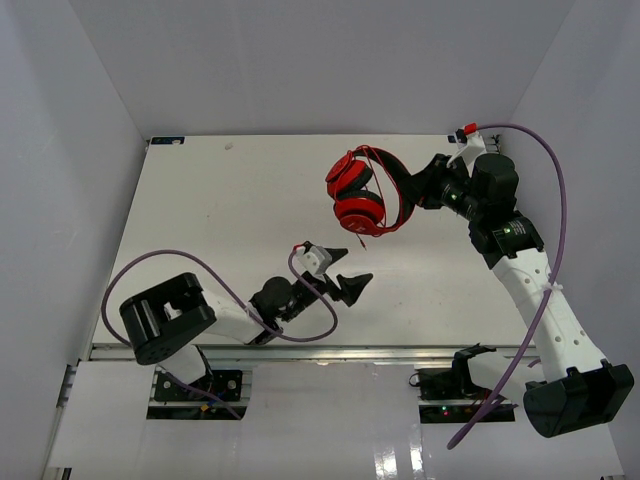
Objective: Wrap the headphones
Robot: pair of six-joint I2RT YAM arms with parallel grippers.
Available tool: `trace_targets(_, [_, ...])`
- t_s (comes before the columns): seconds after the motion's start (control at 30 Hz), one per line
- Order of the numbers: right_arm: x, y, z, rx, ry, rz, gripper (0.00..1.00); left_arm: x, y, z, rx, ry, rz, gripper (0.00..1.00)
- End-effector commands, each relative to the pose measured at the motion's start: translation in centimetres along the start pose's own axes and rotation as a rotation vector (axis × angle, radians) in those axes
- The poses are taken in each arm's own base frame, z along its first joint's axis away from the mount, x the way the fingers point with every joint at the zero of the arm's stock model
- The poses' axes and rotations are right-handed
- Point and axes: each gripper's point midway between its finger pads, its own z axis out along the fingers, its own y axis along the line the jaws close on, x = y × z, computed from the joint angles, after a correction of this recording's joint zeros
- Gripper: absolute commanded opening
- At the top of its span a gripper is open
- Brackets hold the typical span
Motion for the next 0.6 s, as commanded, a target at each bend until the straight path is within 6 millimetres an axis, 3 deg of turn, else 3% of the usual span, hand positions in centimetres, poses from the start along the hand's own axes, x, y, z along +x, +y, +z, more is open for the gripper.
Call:
trace_targets(0.0, [-3.5, 3.0, -1.3, -0.092, -0.106, -0.018, 0.08, -0.9, 5.3, 1.2, -0.218, -0.020, 0.062, 0.98])
trace_targets(0.07, [-3.8, 3.3, -1.5, -0.095, -0.110, -0.023, 0.08, -0.8, 6.0, 2.9, -0.222, -0.019, 0.083, 0.98])
trace_targets(0.2, [-4.0, 3.8, -1.9, -0.110, -0.112, -0.020, 0.08, -0.2, 10.9, 6.7, -0.392, 0.015, 0.113, 0.98])
trace_targets(0.33, [-4.3, 4.0, -2.1, -0.114, -0.116, -0.023, 0.08, -1.0, 12.7, 9.7, -0.325, -0.039, 0.079, 0.98])
trace_targets(0.43, [-4.3, 4.1, -2.1, -0.118, -0.117, -0.020, 0.08, 0.1, 14.0, 11.5, -0.316, 0.026, 0.069, 0.87])
trace_targets(0.47, [-4.3, 4.1, -2.2, -0.119, -0.118, -0.019, 0.08, -0.1, 14.6, 11.9, -0.331, 0.035, 0.064, 0.78])
trace_targets(0.5, [-4.3, 4.1, -2.2, -0.120, -0.118, -0.019, 0.08, -0.3, 15.2, 12.0, -0.352, 0.032, 0.055, 0.58])
trace_targets(0.53, [-4.3, 4.1, -2.2, -0.121, -0.117, -0.018, 0.08, -0.6, 15.7, 11.9, -0.378, 0.020, 0.042, 0.30])
trace_targets(0.57, [-4.2, 4.1, -2.2, -0.122, -0.116, -0.018, 0.08, -0.6, 15.7, 11.6, -0.382, 0.012, 0.036, 0.13])
